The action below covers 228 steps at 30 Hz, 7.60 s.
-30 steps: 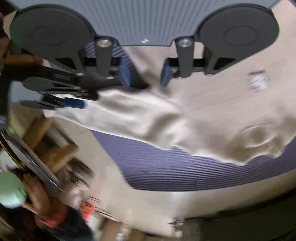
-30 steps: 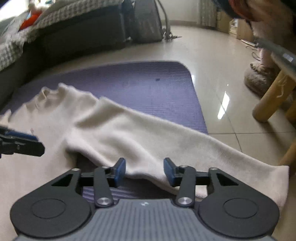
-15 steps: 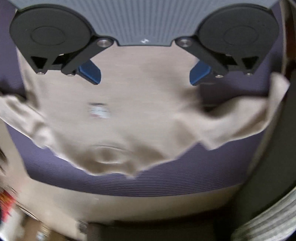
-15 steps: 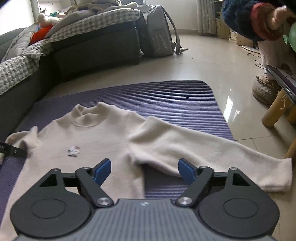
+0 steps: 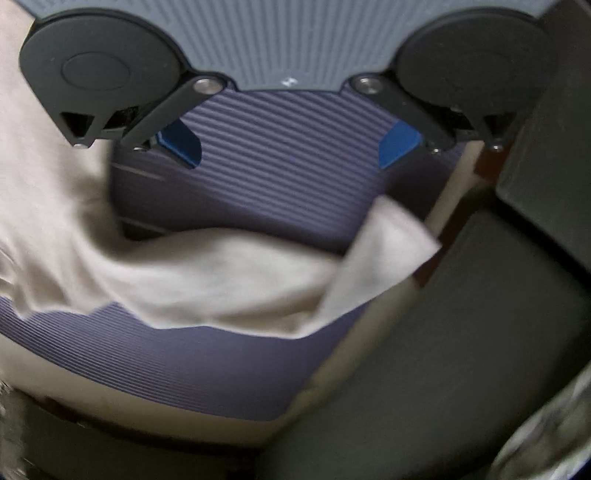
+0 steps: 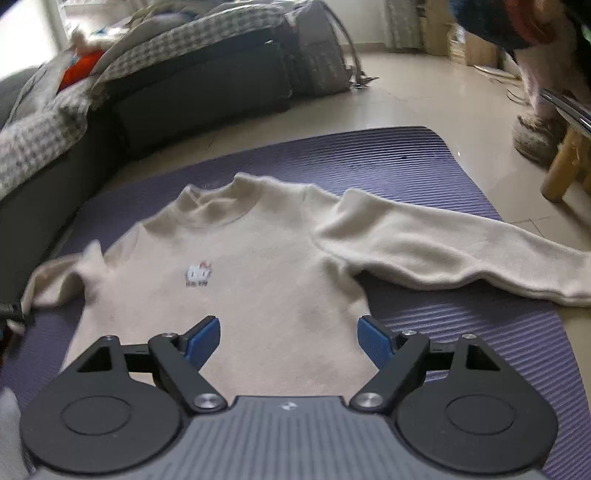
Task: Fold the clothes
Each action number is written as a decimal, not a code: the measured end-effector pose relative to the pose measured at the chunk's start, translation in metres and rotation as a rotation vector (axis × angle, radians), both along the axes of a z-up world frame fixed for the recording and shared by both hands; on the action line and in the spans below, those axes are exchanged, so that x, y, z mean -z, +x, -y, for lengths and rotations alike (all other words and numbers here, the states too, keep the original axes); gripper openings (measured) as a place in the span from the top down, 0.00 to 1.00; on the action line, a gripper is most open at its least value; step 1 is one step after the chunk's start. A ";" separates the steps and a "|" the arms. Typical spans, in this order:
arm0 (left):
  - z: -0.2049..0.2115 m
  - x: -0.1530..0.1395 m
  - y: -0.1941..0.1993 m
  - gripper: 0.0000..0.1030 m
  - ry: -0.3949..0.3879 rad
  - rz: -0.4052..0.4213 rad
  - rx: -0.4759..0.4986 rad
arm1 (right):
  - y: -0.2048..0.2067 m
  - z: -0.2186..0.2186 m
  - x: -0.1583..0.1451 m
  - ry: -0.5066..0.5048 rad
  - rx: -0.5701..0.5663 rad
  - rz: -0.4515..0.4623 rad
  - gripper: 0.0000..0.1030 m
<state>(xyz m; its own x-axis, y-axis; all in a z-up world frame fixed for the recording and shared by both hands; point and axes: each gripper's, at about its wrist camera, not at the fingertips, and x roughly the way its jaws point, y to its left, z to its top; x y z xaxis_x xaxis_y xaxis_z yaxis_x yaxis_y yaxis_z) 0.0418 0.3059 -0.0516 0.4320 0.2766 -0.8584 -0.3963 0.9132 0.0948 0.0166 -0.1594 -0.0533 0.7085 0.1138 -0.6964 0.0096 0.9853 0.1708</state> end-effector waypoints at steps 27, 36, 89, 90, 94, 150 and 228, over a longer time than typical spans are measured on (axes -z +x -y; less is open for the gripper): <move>-0.045 0.052 0.031 0.51 0.481 -0.030 0.247 | 0.000 -0.051 0.056 -0.192 -0.271 -0.058 0.20; -0.058 -0.001 0.026 0.95 0.359 0.134 0.192 | -0.004 -0.056 0.053 -0.244 -0.283 -0.022 0.20; -0.111 -0.004 0.079 0.94 0.284 -0.038 -0.014 | 0.255 -0.257 0.067 -0.470 -0.696 0.278 0.67; -0.111 -0.003 0.081 0.94 0.298 -0.038 -0.017 | 0.251 -0.258 0.064 -0.470 -0.680 0.283 0.62; -0.111 0.004 0.099 0.92 0.314 -0.018 -0.041 | 0.209 -0.251 0.044 -0.400 -0.667 0.351 0.62; -0.055 0.037 0.137 0.83 0.108 0.048 0.132 | 0.226 -0.210 0.061 0.416 -0.431 0.070 0.54; 0.107 0.079 0.055 0.04 -0.098 0.175 0.556 | 0.288 -0.149 0.056 -0.168 -0.436 0.200 0.51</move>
